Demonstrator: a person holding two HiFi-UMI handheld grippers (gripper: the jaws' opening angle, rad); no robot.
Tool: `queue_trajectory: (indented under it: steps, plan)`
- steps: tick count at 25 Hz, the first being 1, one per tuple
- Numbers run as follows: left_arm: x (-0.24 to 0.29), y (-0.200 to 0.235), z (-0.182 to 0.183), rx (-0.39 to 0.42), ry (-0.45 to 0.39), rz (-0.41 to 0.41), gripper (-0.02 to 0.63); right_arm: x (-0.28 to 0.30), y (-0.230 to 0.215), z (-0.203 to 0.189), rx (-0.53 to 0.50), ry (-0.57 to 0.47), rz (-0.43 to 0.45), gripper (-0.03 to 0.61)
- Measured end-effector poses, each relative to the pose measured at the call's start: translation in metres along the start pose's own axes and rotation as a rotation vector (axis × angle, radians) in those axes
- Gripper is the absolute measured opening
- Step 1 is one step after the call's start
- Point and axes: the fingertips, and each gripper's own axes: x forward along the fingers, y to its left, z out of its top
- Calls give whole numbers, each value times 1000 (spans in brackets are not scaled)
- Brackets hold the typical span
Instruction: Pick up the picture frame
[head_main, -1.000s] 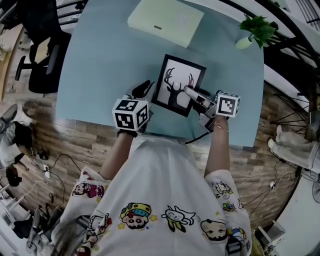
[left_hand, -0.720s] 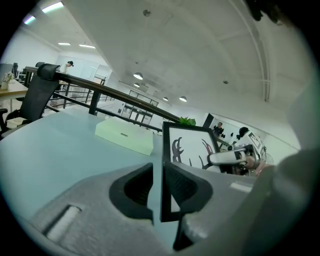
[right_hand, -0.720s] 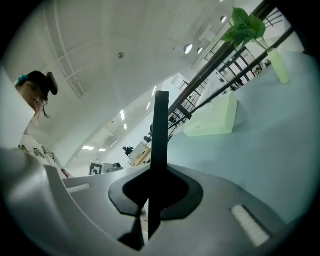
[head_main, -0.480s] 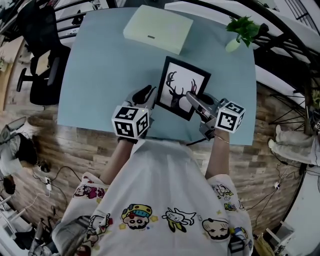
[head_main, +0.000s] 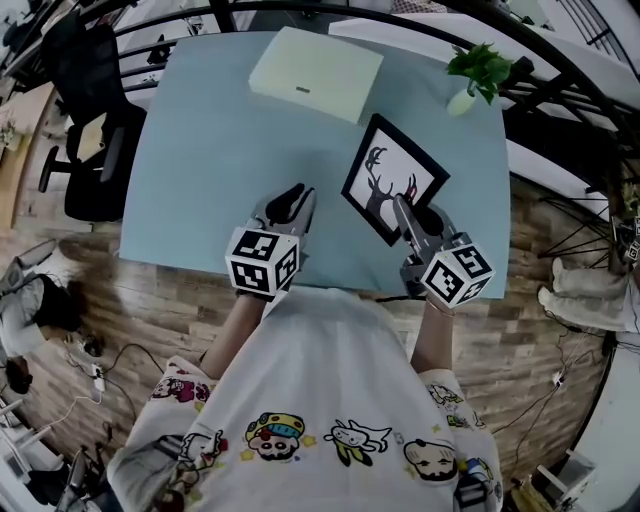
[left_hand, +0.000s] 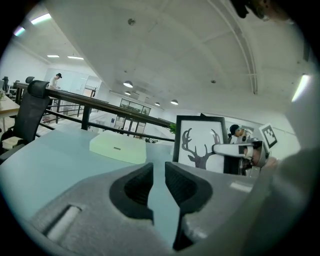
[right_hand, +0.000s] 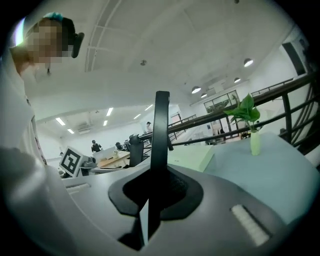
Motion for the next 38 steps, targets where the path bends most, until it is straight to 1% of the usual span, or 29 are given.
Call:
queue_trajectory:
  steps: [5,9,14,20,26,35,38]
  plan:
    - [-8,4,4,86,3,20,67,-8,-1,11,-130,-65,-128,32]
    - [-14,7,6,142,-10,38,57,-12,2,15,-237,-80,-216,32]
    - [-15,11,11,178,-17,58,40,-13,-1,18,-312,-84,-296,32]
    - [-20,23,13,204,-23,87,-2,-8,-2,11,-330,-68,-320,32]
    - [-25,31,18,212,-60,113,-2,-7,-6,4,-320,-61,-331,31]
    - [-18,39,14,217,-24,117,-2,-3,-18,5,-310,-57,-339,31]
    - [-17,39,15,212,-25,124,-2,-2,-19,5,-312,-56,-337,31]
